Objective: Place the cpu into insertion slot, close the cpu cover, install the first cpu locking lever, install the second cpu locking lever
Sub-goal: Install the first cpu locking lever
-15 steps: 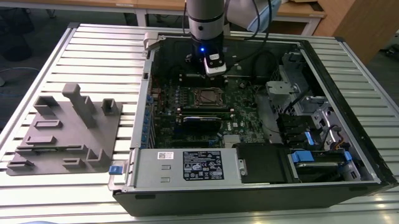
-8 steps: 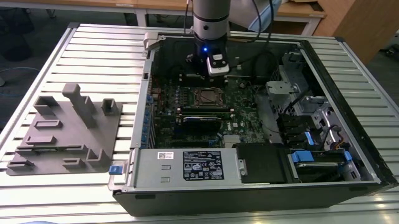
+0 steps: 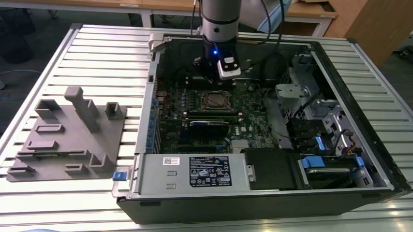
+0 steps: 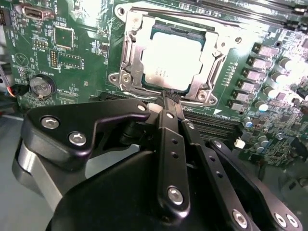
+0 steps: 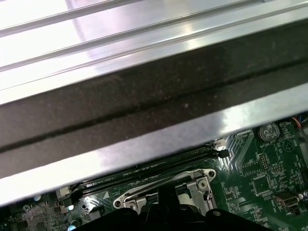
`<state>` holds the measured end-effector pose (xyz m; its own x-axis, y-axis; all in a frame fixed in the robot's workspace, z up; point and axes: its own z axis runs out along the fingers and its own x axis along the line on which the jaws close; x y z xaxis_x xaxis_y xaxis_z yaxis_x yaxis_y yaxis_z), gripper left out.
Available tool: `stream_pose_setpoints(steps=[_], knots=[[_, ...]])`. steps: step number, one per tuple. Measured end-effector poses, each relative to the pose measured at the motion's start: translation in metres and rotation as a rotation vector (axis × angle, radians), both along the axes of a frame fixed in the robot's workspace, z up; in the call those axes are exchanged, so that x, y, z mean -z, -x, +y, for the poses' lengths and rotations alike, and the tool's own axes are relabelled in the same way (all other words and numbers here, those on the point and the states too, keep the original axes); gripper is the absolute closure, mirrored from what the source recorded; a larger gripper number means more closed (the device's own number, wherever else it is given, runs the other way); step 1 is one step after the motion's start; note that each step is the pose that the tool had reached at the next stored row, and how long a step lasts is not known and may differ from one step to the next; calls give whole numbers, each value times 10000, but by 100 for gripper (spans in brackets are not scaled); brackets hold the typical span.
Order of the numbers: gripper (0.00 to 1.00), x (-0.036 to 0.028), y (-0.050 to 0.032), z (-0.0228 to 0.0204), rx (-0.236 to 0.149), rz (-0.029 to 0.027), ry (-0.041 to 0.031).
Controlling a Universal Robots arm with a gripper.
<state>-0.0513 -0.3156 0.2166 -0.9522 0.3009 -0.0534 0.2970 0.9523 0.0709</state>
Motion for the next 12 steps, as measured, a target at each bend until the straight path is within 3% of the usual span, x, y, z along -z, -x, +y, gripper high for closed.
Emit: stream_pose_setpoints(steps=[3,6,12], knots=[[89,6,-10,0,-244,36,6],[89,6,-13,-3,-377,89,71],[89,6,-13,-90,-394,88,79]])
